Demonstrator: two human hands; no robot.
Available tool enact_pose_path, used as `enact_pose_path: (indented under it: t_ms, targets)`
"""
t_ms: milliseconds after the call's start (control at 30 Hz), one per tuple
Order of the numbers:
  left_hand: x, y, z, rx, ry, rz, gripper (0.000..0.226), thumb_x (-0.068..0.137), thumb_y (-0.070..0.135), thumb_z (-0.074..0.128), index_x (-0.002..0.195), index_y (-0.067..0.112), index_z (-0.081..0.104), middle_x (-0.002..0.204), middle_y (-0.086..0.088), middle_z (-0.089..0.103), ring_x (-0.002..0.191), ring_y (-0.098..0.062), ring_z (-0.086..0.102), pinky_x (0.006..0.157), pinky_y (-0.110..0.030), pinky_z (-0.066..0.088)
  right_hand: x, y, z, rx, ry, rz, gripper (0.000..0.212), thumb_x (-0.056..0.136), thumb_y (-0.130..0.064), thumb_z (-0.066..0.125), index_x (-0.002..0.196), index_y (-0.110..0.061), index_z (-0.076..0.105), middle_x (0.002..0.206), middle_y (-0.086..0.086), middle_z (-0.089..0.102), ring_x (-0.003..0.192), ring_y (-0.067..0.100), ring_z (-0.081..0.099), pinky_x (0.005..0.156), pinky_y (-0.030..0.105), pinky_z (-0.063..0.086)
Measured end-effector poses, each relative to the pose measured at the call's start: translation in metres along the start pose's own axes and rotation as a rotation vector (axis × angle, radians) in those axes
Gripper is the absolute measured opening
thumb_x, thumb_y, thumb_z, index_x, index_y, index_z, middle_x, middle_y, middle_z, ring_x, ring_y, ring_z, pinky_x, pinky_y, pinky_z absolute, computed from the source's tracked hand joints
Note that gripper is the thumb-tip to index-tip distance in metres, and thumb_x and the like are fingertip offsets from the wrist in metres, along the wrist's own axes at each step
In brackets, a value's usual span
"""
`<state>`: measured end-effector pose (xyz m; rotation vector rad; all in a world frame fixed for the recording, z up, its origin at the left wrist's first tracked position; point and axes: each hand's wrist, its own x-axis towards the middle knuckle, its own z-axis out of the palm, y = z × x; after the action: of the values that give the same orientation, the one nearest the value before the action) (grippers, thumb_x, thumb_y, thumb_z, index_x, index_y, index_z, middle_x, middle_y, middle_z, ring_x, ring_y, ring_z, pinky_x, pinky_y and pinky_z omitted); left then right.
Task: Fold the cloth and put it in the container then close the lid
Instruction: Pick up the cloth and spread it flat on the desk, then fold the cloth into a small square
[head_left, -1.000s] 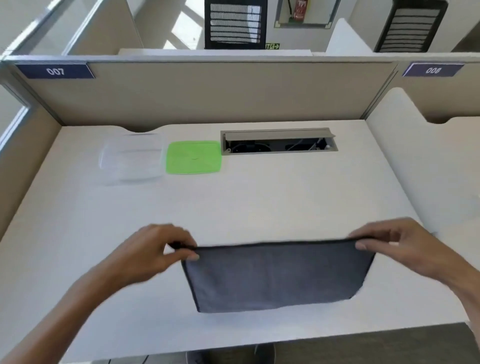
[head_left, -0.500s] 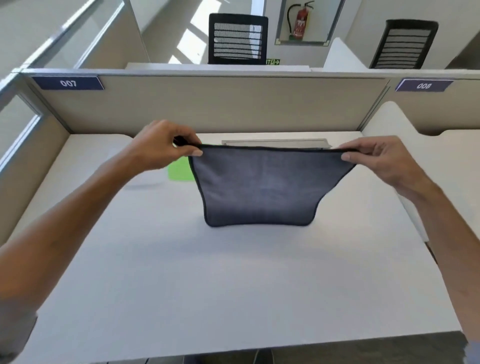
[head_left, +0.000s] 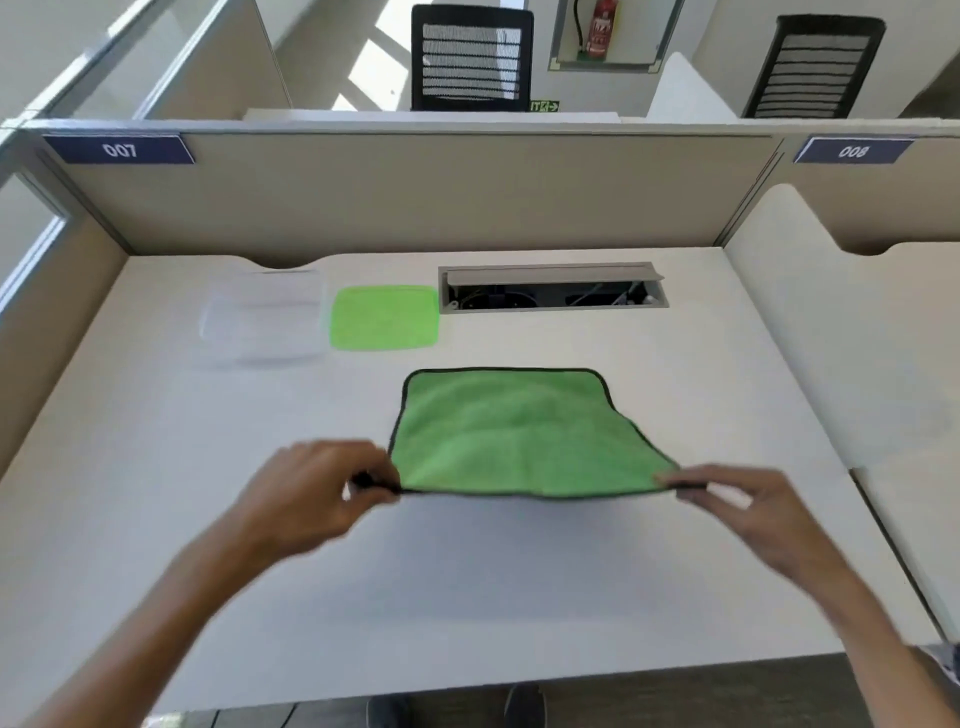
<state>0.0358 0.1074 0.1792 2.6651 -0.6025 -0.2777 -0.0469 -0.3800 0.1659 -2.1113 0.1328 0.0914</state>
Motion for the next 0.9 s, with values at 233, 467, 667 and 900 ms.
enact_pose_path:
  t_ms: [233,467,667,900]
  targets:
    - [-0.055,-0.03,0.151,0.073,-0.327,-0.044,0.018,0.107,0.048,0.066,0.118,0.038,0.076,0.12,0.024,0.076,0.109,-0.002,0.072,0.08,-0.025,0.051,-0.067,0.131,0.085,-0.209,-0.135,0.193,0.051,0.095,-0.019,0.085,0.1,-0.069,0.079,0.111,-0.038,0.079,0.116,-0.013,0.069,0.113,0.035,0.055]
    - [-0.083,-0.038,0.183,-0.001,-0.211,-0.139,0.007,0.104,0.048,0.069,0.111,0.045,0.071,0.112,0.032,0.068,0.107,0.004,0.065,0.075,-0.023,0.05,-0.09,0.154,0.099,-0.565,-0.094,-0.129,0.054,0.083,-0.01,0.095,0.122,-0.045,0.079,0.126,-0.037,0.067,0.117,-0.013,0.055,0.105,0.032,0.053]
    - [-0.084,-0.036,0.201,-0.548,-0.037,-0.475,0.016,0.09,0.028,0.092,0.096,0.04,0.083,0.101,0.018,0.082,0.096,-0.005,0.076,0.078,-0.031,0.063,-0.078,0.172,0.091,-0.84,-0.326,-0.294,0.091,0.077,-0.018,0.089,0.16,-0.032,0.055,0.178,-0.006,0.037,0.157,0.009,0.036,0.128,0.048,0.025]
    - [-0.089,-0.035,0.211,-0.471,-0.038,-0.42,0.013,0.089,0.048,0.088,0.101,0.045,0.082,0.114,0.033,0.074,0.106,-0.001,0.062,0.08,-0.025,0.047,-0.062,0.172,0.083,-0.705,-0.321,-0.224,0.071,0.089,-0.015,0.086,0.147,-0.047,0.061,0.164,-0.024,0.051,0.155,-0.013,0.032,0.133,0.037,0.021]
